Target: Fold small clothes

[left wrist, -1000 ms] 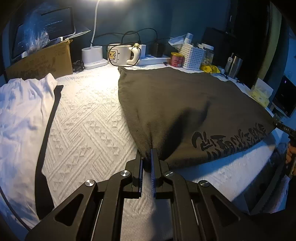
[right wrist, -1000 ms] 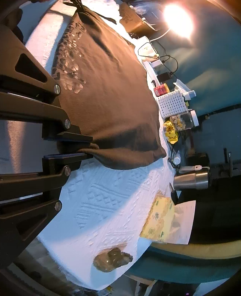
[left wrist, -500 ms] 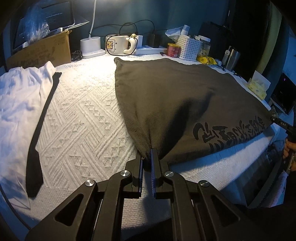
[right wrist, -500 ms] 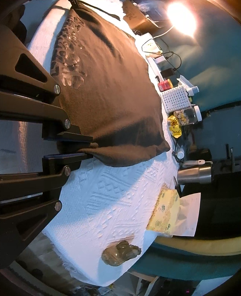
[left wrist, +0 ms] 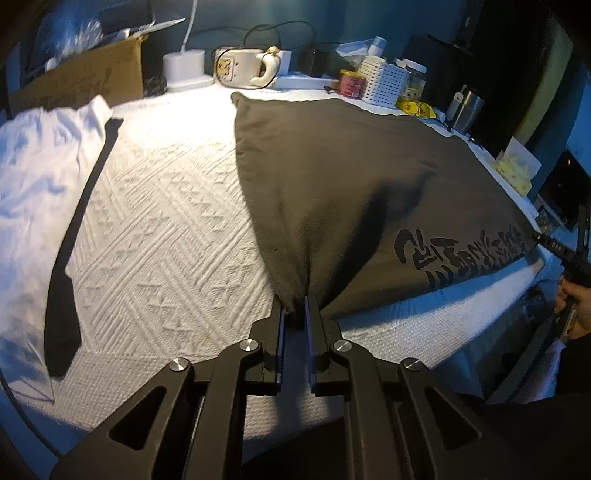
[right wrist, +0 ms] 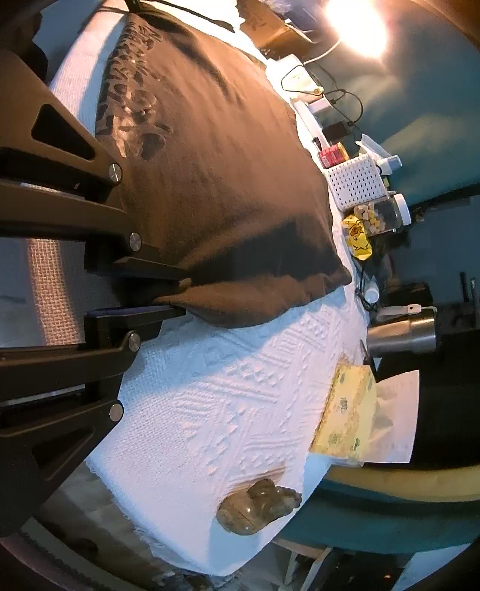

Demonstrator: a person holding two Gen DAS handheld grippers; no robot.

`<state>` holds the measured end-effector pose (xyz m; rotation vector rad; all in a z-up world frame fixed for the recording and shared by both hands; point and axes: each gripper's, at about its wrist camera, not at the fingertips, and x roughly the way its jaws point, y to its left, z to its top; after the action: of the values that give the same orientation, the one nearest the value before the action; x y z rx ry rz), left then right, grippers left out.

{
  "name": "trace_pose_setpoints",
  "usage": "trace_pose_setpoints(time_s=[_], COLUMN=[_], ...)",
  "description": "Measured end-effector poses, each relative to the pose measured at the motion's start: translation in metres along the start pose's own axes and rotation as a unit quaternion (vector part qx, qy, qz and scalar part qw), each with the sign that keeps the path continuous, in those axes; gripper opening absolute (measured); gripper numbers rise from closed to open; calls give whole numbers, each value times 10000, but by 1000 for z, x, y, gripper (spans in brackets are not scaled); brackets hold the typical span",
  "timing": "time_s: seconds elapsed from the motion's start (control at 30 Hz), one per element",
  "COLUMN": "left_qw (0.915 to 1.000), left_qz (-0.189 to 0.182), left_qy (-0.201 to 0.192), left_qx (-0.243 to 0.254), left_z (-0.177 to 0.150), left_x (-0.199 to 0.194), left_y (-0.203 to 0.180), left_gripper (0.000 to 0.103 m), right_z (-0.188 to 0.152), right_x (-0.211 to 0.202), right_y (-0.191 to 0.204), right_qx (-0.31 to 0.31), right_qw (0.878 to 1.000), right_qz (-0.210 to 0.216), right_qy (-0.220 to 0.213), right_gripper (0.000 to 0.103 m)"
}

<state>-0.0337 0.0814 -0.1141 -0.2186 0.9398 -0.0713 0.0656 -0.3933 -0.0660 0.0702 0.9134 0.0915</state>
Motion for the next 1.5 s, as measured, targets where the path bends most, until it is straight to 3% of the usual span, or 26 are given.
trace_pose_setpoints(time_s=[0.07,0.3,0.4,0.43,0.57,0.93,0.97,1.07,1.23,1.5], left_qw=[10000,9992,9993,9994,9994,9993,9992,9986,9967,9962], left_qz=[63,245,263,265,298,365,383,463,609,715], left_qy=[10,-238,-218,-215,-191,-55,-51,-82,-161,-91], left_qx=[-73,-184,-120,-105,31,82,121,243,504,482], left_z=[3,27,42,46,67,99,100,103,104,111], left_x=[-3,-9,4,7,29,65,66,70,75,79], left_y=[6,22,25,26,28,32,31,27,22,20], left_gripper=[19,20,33,33,33,33,33,33,37,40], right_z=[0,3,6,8,15,41,42,44,43,39], right_x=[0,1,0,0,-6,31,32,39,39,35], right_y=[0,1,0,0,-3,-20,-17,-4,-6,-5], right_qx=[-3,105,141,139,124,510,448,159,208,485], right_qw=[10000,9998,9998,9998,9997,9984,9986,9995,9990,9966], right_qz=[-31,-106,-82,-90,-209,-211,-266,-217,-396,-666], right_qy=[-1,91,135,135,-66,122,106,192,79,-18], right_gripper=[12,14,14,14,36,36,36,6,5,4])
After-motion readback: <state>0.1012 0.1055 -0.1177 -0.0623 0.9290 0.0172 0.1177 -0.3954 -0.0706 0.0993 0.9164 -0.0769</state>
